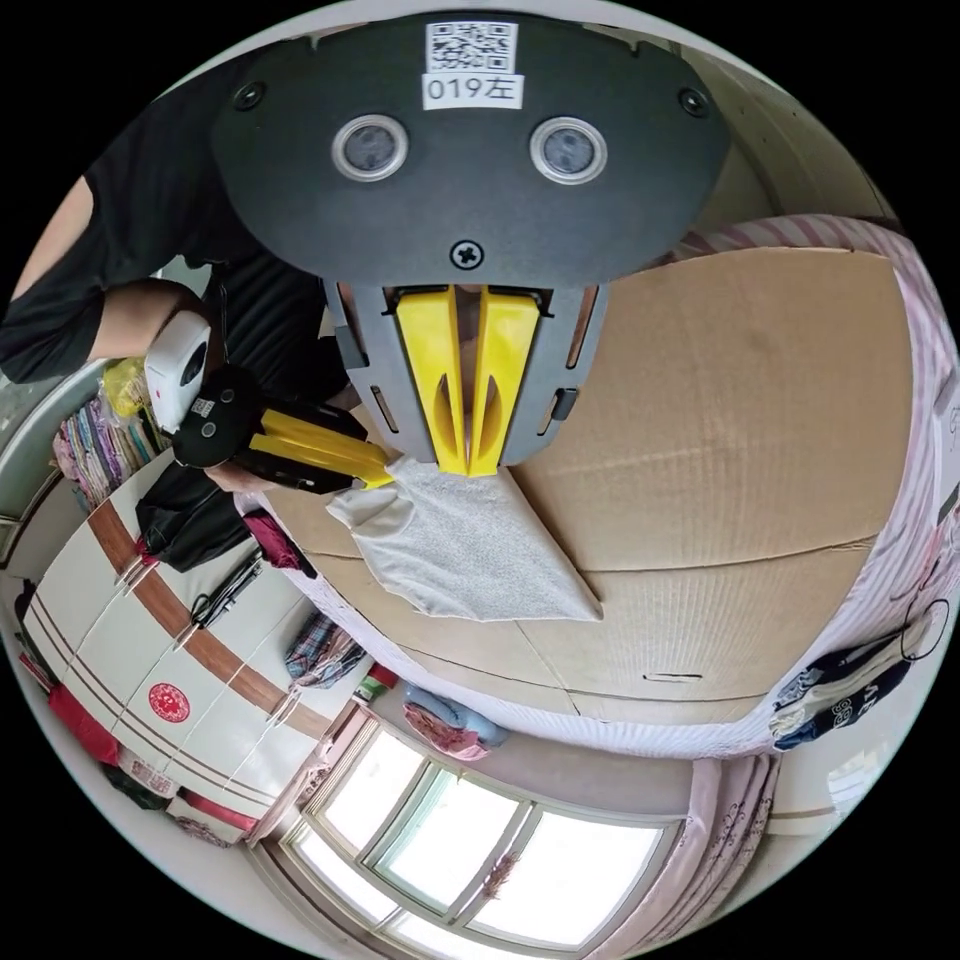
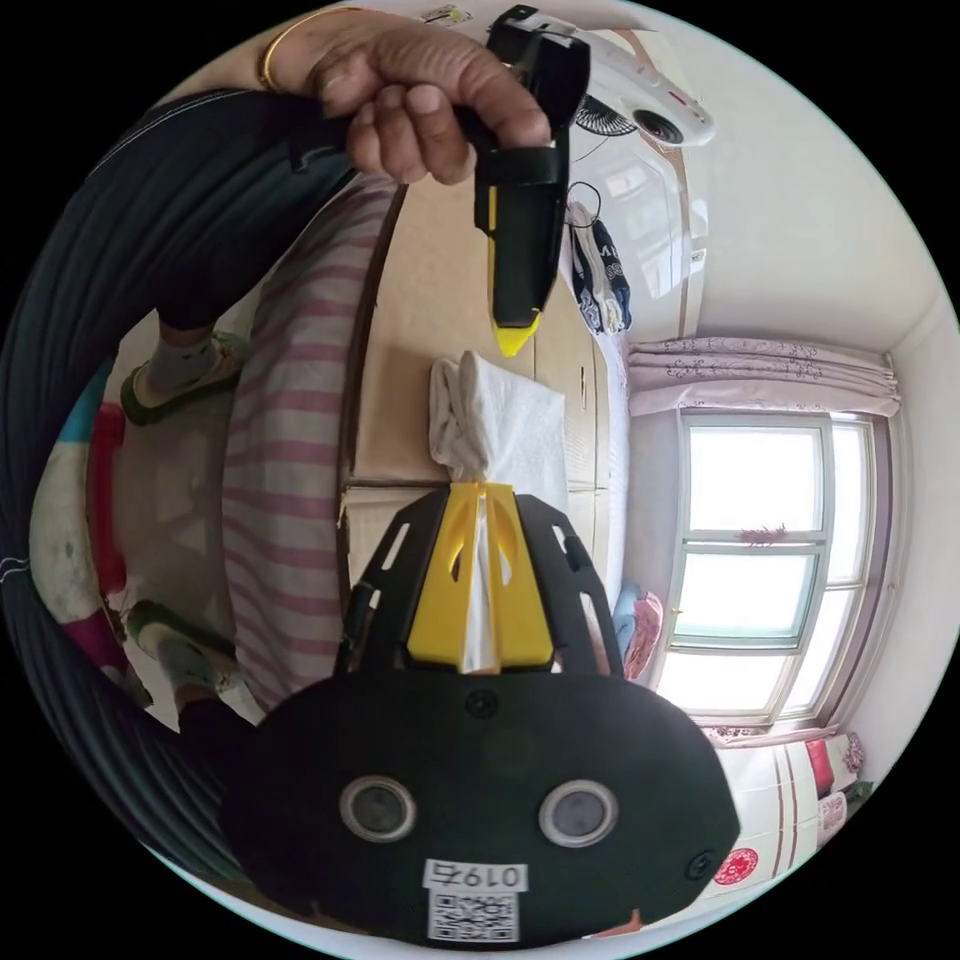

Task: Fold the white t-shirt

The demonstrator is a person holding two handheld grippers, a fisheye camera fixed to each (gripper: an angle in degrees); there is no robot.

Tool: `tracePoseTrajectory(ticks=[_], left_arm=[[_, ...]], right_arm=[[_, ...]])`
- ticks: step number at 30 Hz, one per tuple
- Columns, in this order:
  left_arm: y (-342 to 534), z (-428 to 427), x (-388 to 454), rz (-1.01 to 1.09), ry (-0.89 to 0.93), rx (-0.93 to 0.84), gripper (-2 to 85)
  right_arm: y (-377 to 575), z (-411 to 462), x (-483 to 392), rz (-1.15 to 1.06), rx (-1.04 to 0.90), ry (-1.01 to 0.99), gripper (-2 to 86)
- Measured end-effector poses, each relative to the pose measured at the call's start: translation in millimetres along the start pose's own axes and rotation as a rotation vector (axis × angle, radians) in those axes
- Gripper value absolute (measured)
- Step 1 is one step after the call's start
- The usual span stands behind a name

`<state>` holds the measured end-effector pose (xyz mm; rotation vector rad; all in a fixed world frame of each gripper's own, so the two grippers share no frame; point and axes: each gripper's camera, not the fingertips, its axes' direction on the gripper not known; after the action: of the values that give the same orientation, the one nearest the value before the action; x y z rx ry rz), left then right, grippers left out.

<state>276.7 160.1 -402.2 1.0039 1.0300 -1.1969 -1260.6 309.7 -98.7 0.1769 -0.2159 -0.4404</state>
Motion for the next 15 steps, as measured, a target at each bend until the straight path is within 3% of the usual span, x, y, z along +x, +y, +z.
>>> tracePoseTrajectory(ticks=[15], left_arm=[[-29,49,-4,0.073,-0.041,-0.185,0.6]], right_arm=[[-32,8,-43,-0.018,-0.023,0.028,0.7]])
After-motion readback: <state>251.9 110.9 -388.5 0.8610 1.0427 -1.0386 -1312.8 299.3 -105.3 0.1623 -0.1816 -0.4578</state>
